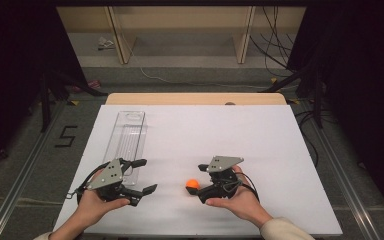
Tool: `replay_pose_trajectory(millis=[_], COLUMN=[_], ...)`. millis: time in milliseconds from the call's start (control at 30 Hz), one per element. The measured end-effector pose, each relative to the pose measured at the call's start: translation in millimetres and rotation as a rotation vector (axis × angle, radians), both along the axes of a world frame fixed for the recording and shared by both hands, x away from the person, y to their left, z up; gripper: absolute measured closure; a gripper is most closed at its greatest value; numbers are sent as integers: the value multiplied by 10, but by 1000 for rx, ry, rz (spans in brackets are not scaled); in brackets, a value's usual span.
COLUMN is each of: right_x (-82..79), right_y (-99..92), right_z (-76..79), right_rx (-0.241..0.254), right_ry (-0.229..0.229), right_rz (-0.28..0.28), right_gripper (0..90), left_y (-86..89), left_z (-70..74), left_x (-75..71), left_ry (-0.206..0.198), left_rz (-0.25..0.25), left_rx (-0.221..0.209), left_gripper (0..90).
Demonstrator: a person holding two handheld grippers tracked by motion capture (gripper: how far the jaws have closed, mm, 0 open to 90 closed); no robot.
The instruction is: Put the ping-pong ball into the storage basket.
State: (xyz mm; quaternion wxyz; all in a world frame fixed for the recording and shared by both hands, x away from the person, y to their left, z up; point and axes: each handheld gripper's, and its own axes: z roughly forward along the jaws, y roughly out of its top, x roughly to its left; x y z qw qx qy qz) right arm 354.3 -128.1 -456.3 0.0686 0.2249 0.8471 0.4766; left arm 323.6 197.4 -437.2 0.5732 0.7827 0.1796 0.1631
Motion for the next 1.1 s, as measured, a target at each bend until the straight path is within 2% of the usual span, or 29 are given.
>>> replay_pose_trajectory(millis=[733,1100], right_x=[17,65], right_y=[102,140], right_z=[-73,-152], right_rx=[-21,-61], right_ry=[19,31], right_rz=[19,17], right_gripper=[160,161], left_y=[1,1], left_z=[0,1], left_x=[0,-1], left_ry=[0,1], left_rz=[-1,-1], left_rx=[0,0], left_gripper=[169,169])
